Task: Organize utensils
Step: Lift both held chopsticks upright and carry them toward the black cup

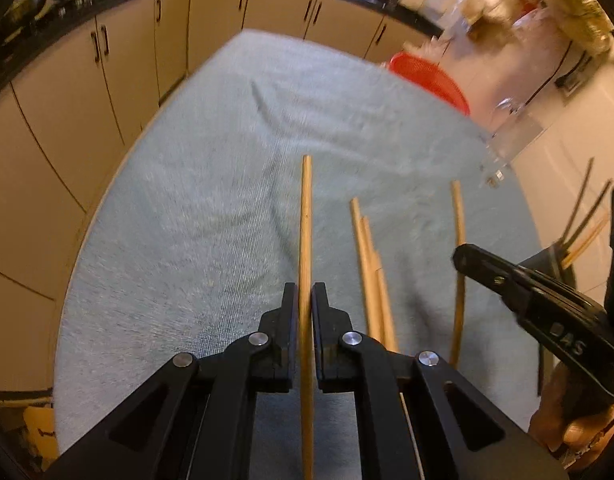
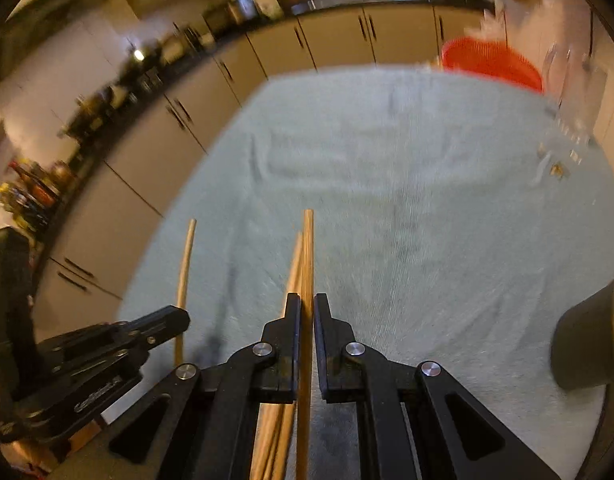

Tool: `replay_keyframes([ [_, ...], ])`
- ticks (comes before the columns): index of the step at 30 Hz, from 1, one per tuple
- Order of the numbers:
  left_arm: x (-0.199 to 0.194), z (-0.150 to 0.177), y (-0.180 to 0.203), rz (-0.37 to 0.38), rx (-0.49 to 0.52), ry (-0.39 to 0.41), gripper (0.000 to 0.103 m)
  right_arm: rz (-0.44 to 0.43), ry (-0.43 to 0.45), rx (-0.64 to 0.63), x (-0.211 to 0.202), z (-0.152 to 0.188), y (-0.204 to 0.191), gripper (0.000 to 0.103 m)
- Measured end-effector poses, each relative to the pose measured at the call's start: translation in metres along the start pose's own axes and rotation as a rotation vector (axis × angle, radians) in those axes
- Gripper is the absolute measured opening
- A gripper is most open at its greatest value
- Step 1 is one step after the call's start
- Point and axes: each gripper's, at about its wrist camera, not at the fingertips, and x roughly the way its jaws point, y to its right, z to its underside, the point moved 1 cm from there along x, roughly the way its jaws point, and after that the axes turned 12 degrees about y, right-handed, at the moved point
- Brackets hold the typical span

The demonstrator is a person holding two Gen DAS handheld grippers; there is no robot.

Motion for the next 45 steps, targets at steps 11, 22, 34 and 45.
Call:
replay_keyframes([
  [11,-0.065,-0.011,0.03,0.032,0.047,0.141,0.006,-0.018,0.243,-0.037,-0.095,0.006,-0.004,0.007],
  [22,-0.097,-0.01,0.047,0.033,0.076,0.192,0.006,-0.024,0.318,-0.036,-0.134,0.016,-0.002,0.007],
  [34,-0.112,-0.013,0.061,0.033,0.094,0.217,0.006,-0.026,0.369,-0.015,-0.156,0.014,0.007,0.007],
  [45,-0.116,-0.017,0.07,0.055,0.115,0.221,0.006,-0.021,0.402,0.004,-0.174,0.011,0.016,0.007],
])
